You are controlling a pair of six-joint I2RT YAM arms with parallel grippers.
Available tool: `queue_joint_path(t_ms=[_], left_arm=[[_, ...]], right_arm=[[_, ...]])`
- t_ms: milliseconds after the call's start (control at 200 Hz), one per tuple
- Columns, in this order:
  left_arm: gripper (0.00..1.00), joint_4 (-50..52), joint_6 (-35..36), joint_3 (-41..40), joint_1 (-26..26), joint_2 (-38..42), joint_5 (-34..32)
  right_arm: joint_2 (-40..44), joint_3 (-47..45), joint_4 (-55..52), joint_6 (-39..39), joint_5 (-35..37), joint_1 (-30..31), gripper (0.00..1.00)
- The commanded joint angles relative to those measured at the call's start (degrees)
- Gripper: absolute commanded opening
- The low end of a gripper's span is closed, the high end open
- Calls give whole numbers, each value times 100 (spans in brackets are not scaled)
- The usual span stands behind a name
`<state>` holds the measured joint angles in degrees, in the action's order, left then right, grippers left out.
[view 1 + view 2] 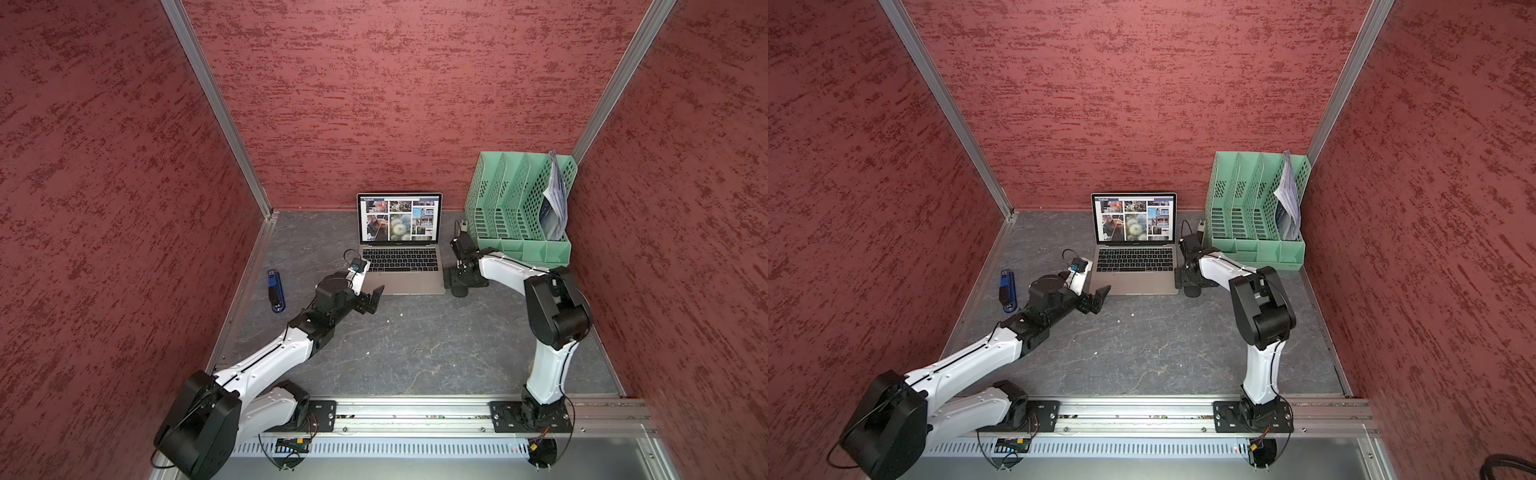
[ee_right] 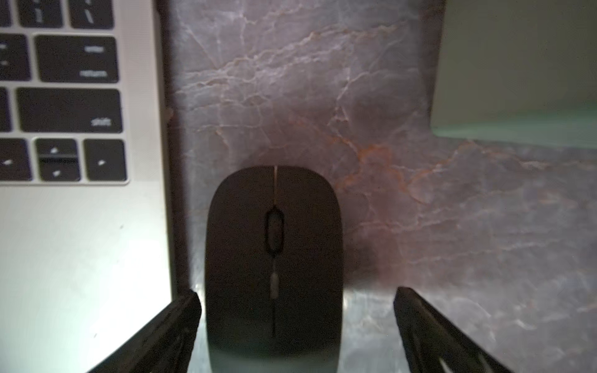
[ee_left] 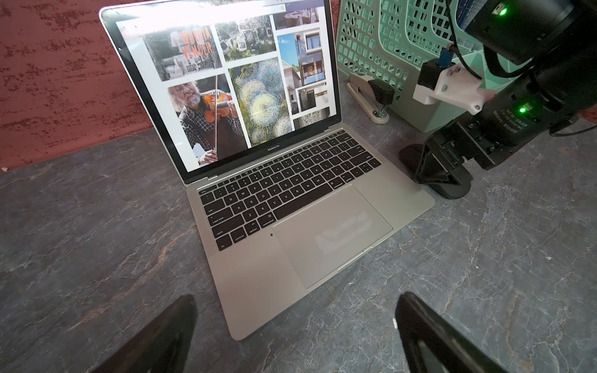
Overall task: Remove the wireless mouse receiver from the laptop
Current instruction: Reset both arms
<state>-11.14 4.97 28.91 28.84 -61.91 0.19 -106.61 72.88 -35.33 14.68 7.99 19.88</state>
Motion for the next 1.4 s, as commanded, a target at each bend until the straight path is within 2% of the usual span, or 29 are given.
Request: queue_joint_path(t_ms=[0,45,95,185,255,386,486,586,641,696,736,806,907,962,1007,1047,1087,1127,1167,1207,1392], left_arm=[[100,-85,228,210,-113,394,-291],[100,-31,261,301,-305,482,-846],[100,-4,197,325,-728,534,-1281],[100,-86,-292,241,-1743,508,-1013],[100,-495,-690,-6,-2324,392,-795],[100,-1791,-667,-670,-2642,157,-786],[100,-2366,-513,-1041,-2768,-91,-796],[100,-2915,-394,-1377,-2881,-360,-684],[100,-3361,-393,-1550,-2911,-628,-578],[100,-3740,-332,-1598,-2922,-825,-419],[100,-4090,-334,-1598,-2960,-1052,-261],[100,-4486,-571,-1483,-3124,-1584,65],[100,-5506,-334,-1367,-3092,-2759,582],[100,-4233,-325,-1005,-3064,-2426,537],[100,-4300,-276,-815,-3065,-2664,620],[100,-3890,-320,-755,-3107,-2515,700],[100,-4225,-348,-779,-3145,-2647,713],[100,-3851,-361,-709,-3160,-2531,747],[100,-4112,-387,-734,-3188,-2636,765],[100,-3847,-429,-691,-3205,-2555,768],[100,-3967,-457,-708,-3227,-2588,788]], right_arm=[[1245,2,-47,-269,507,-19,98],[1738,-246,292,-568,886,-68,98],[2368,-877,1187,-1006,1243,-196,98],[3357,-2592,3527,-1798,1102,-705,98],[3643,-3705,5147,-1949,705,-1169,99],[3255,-4681,6868,-1884,174,-1465,98],[2518,-5323,8664,-1933,-312,-1461,98],[1508,-5890,10719,-1981,-300,-1458,99],[1792,-5782,10060,-1906,-321,-1480,98],[1721,-5412,9542,-1937,-455,-1505,98],[1802,-5198,8990,-1789,-768,-1708,98],[1793,-5041,8694,-1610,-1034,-1915,98],[1797,-5068,8738,-1617,-1004,-1913,98],[1807,-5082,8770,-1608,-982,-1916,98],[1782,-5064,8762,-1600,-975,-1910,99],[1797,-5073,8742,-1604,-969,-1909,98],[1788,-5073,8770,-1603,-971,-1916,98],[1798,-5073,8756,-1603,-973,-1910,98],[1782,-5069,8771,-1602,-974,-1910,98],[1800,-5073,8754,-1601,-970,-1910,99],[1790,-5056,8733,-1603,-975,-1910,98]])
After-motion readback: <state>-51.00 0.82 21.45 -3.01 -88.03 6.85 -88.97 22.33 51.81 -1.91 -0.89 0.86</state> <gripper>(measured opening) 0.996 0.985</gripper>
